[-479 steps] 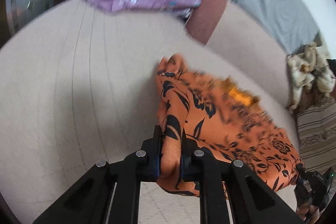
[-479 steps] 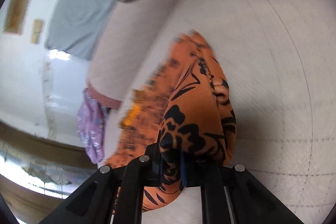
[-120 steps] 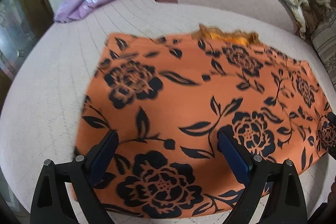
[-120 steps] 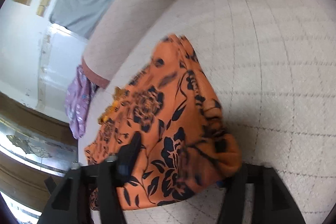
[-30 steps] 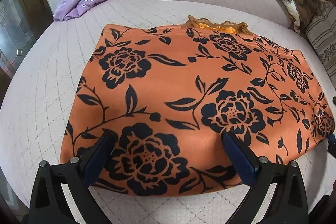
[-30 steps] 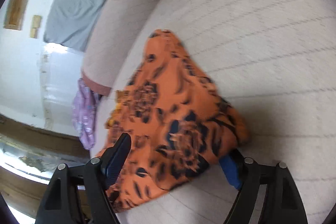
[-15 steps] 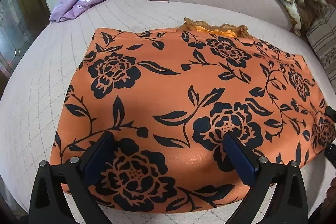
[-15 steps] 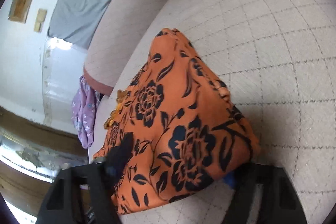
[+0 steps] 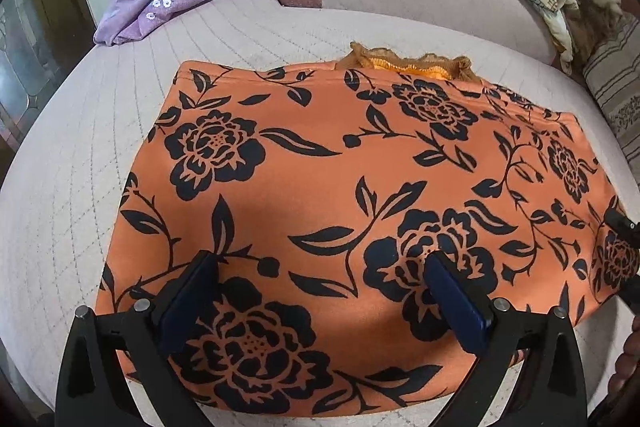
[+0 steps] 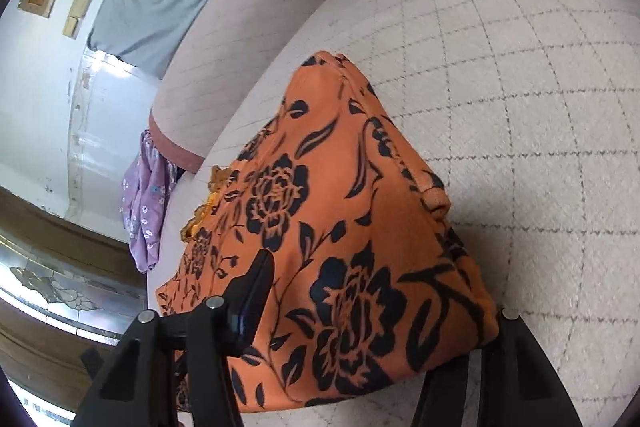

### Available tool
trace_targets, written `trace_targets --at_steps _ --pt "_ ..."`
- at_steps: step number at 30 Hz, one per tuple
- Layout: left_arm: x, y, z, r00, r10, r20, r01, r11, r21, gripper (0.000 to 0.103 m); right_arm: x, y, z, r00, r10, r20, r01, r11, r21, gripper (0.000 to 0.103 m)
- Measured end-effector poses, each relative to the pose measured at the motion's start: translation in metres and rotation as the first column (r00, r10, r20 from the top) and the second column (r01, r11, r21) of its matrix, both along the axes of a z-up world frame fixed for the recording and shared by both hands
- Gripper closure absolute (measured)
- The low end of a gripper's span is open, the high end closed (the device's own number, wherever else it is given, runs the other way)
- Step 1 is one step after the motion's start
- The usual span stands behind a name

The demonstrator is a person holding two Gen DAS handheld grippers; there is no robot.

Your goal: Fold small clothes

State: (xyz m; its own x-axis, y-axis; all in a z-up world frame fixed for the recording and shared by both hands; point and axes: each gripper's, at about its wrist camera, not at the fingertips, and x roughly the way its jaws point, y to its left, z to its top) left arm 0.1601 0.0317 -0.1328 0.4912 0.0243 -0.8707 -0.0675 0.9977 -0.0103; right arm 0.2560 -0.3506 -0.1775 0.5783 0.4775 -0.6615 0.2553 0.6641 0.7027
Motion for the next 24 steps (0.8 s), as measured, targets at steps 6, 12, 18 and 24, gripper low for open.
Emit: trace_targets --at_steps 6,12,18,24 --pt "0.009 0.000 -0.010 0.998 -0.031 -0.045 0.031 1.000 0.004 0.000 0.015 0.008 0.004 0.998 0.057 -0.032 -0.060 0.994 -0.088 0.083" --pt "-0.016 0.061 0.039 0.994 0.065 0.093 -0.056 0.994 -0.094 0.000 0.027 0.071 0.107 0.964 0.200 0.173 -0.150 0.953 -0.265 0.085" --pt "-0.073 0.176 0.059 0.904 0.369 0.218 -0.343 0.928 -0.148 0.000 0.001 0.217 0.190 0.815 0.480 0.324 -0.324 0.842 -0.432 0.085" --pt "-0.096 0.244 0.000 0.833 0.550 0.056 -0.532 0.826 -0.187 0.001 -0.016 0.384 0.073 0.671 0.739 -0.057 -0.651 0.550 -0.524 0.084"
